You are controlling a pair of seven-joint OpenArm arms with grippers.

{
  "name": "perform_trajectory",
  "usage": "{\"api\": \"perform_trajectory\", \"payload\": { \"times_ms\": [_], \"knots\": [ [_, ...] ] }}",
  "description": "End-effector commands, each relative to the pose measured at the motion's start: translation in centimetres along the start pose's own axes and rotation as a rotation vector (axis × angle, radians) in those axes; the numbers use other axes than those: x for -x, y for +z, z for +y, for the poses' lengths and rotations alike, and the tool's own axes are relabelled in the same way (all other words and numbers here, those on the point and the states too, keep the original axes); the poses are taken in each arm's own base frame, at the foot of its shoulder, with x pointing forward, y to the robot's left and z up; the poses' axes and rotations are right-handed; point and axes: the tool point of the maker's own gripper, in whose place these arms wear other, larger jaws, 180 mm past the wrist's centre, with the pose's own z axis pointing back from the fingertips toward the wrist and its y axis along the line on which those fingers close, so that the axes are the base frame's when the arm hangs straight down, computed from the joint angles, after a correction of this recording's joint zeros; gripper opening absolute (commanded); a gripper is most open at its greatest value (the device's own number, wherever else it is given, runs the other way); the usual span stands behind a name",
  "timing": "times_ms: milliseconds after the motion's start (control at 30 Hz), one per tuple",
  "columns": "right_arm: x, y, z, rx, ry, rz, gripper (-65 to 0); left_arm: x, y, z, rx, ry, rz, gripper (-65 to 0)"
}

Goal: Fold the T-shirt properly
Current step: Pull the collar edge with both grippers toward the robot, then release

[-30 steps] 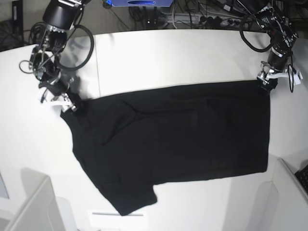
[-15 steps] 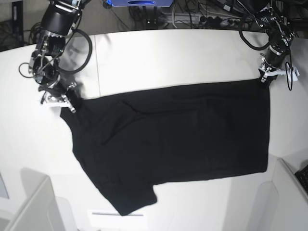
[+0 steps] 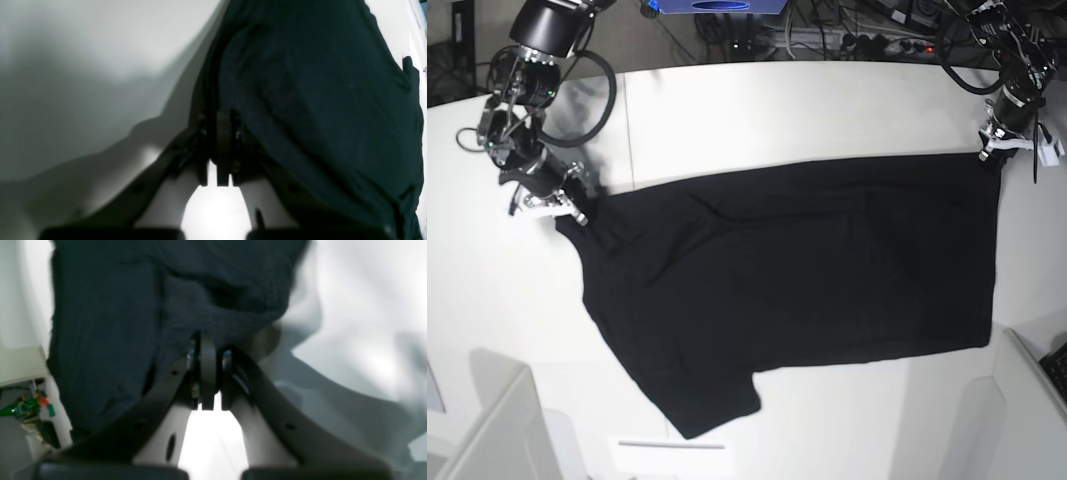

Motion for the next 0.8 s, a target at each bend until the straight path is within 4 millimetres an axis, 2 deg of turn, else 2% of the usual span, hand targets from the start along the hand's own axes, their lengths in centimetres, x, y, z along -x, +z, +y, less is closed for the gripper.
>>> {"api": "perform_trajectory", "payload": {
  "times_ms": [0,100,267,400,500,667,767],
  "knots": [
    [-1.2,0.8,0.8,-0.022,0.028,-0.043,-65.0,-1.8,0.7,-0.6,0.017,-0.034,-0.035,-65.0],
    [-1.6,2.0,1.6,-0.029,0.06,-0.071,-65.0,-2.5,1.2,-1.9,0.035,-0.076,-0.034,-65.0],
    [-2.4,3.6,3.0,-0.047,0.109,-0.106,-65.0,-4.6,0.9,-5.2,0.094,-0.126,-0.046,-65.0],
    [-2.7,5.5,1.6,-0.01,0.099,-0.097,-65.0,-5.9,1.9,-4.3,0.064,-0.117,-0.075,-65.0],
    [-2.2,6.3,-0.2,0.03,0.072,-0.075,-65.0,-5.3,2.1,-3.6,0.05,-0.111,-0.061,-65.0],
    [0.5,7.4,-3.3,0.101,0.055,-0.027,-65.0,-1.5,2.8,-2.0,0.016,-0.139,0.05,-65.0],
    [2.1,8.0,-4.8,0.136,0.044,0.009,-65.0,-0.2,3.7,-0.8,-0.015,-0.142,0.088,-65.0]
  ]
}}
